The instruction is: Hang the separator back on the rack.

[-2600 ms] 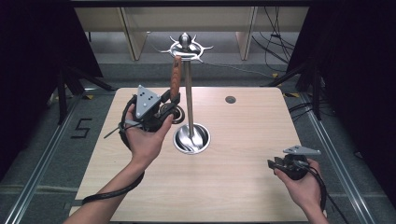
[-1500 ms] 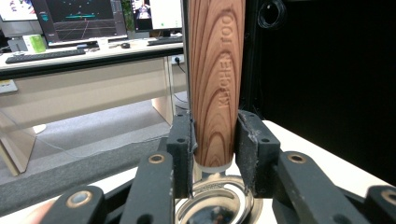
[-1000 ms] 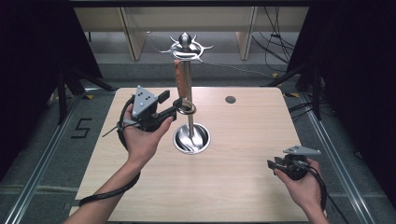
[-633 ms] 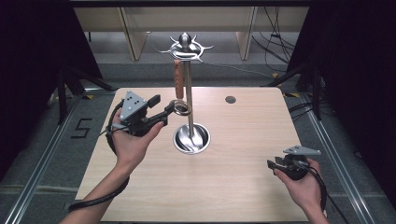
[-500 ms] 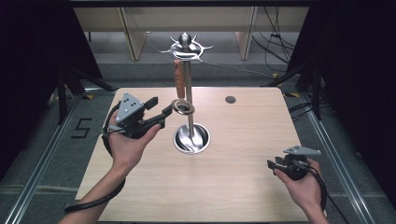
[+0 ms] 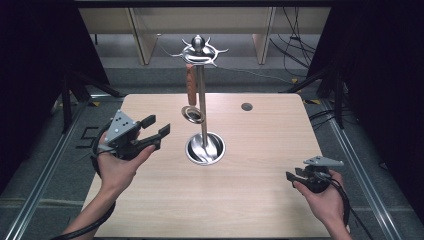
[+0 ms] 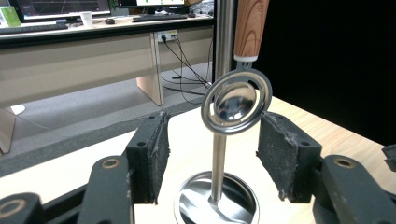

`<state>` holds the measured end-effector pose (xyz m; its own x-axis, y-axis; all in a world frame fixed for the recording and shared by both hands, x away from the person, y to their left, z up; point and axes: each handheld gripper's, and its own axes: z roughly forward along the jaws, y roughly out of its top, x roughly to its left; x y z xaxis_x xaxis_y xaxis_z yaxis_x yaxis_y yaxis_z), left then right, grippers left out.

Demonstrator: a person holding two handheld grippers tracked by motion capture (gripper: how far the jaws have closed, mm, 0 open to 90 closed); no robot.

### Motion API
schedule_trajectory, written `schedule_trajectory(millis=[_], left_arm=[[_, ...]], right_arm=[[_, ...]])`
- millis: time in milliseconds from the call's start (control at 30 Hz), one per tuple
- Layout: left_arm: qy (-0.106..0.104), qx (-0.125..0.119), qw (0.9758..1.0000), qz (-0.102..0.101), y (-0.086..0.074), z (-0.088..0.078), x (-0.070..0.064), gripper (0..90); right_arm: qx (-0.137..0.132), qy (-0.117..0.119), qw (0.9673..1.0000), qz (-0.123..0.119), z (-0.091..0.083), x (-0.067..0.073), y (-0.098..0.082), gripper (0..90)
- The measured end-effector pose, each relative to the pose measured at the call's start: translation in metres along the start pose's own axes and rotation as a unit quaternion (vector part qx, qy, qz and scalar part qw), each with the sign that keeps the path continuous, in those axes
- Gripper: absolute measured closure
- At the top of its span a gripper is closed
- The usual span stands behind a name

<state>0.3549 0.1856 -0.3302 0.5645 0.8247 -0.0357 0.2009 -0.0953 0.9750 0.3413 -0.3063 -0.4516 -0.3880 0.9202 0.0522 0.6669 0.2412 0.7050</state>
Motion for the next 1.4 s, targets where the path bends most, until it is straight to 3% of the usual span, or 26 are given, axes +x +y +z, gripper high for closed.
schedule_trajectory(millis=[300,333,433,567,633,667,733,933,967,1000,1033,1067,1300,1400], left_arm=[[0.013,0.009,0.9999,0.0,-0.017,-0.022,0.011,42.2],[0.015,0.005,0.9999,-0.006,-0.02,-0.023,0.011,42.2],[0.017,0.01,0.9998,-0.007,-0.027,-0.027,0.014,42.0],[0.016,0.014,0.9997,-0.006,-0.038,-0.033,0.017,41.3],[0.017,0.016,0.9997,-0.009,-0.043,-0.035,0.019,40.9],[0.019,0.018,0.9996,-0.009,-0.046,-0.036,0.019,40.7],[0.02,0.017,0.9996,-0.009,-0.05,-0.038,0.021,40.6],[0.037,0.026,0.9988,-0.017,-0.065,-0.051,0.03,40.4],[0.039,0.023,0.9987,-0.022,-0.069,-0.052,0.033,40.3],[0.043,0.027,0.9984,-0.025,-0.072,-0.055,0.035,40.4],[0.046,0.03,0.9982,-0.025,-0.075,-0.057,0.038,40.7],[0.05,0.033,0.9979,-0.026,-0.077,-0.058,0.04,40.9],[0.078,0.046,0.9951,-0.041,-0.097,-0.067,0.063,40.6],[0.089,0.05,0.9936,-0.048,-0.104,-0.069,0.07,40.5]], right_arm=[[0.004,-0.001,1.0,-0.007,0.0,-0.001,0.0,57.4],[0.009,0.0,0.9999,0.005,0.0,0.0,0.0,57.4],[0.007,0.001,1.0,-0.004,0.0,-0.002,0.0,57.2],[0.006,0.0,1.0,0.004,0.002,-0.002,0.0,57.2],[0.012,-0.003,0.9997,0.021,0.001,0.001,0.0,56.9],[0.007,-0.002,1.0,-0.002,0.002,-0.002,0.0,56.8],[0.007,-0.003,0.9998,0.016,0.001,0.002,0.0,56.8],[-0.001,0.002,1.0,-0.002,0.001,0.001,0.001,56.7],[-0.001,0.003,1.0,0.0,0.001,0.001,0.001,56.7],[0.006,0.001,0.9996,0.028,0.001,0.005,0.0,56.7],[0.003,0.0,0.9997,0.025,0.001,0.005,0.0,56.6],[0.002,0.001,1.0,0.005,0.002,0.001,0.001,56.6],[0.003,-0.001,1.0,0.006,0.003,0.002,-0.001,56.4],[-0.005,-0.004,0.9999,-0.016,0.004,-0.001,0.0,56.1]])
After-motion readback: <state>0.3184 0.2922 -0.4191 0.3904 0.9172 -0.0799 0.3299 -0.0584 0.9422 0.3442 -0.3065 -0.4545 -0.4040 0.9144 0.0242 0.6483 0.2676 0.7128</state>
